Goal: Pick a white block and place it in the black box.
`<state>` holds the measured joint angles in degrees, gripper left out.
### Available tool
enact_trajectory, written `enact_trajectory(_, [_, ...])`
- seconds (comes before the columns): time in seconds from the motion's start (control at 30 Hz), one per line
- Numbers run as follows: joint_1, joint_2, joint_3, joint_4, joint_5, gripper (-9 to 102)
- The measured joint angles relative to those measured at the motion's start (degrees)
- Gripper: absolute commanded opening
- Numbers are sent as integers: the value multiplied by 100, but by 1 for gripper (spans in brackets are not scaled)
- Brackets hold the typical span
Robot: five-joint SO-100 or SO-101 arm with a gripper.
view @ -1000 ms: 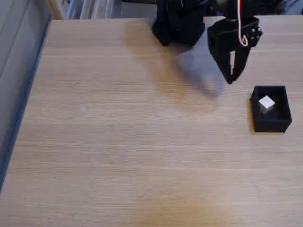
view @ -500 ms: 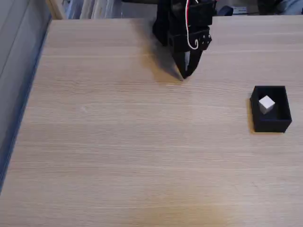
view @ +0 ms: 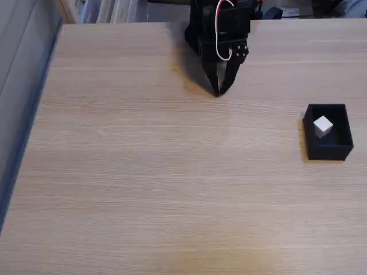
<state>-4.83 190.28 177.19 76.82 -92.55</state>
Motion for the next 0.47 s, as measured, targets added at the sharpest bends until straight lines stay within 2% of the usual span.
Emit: enact_trajectory(0.47, [18,26,0,9,35,0])
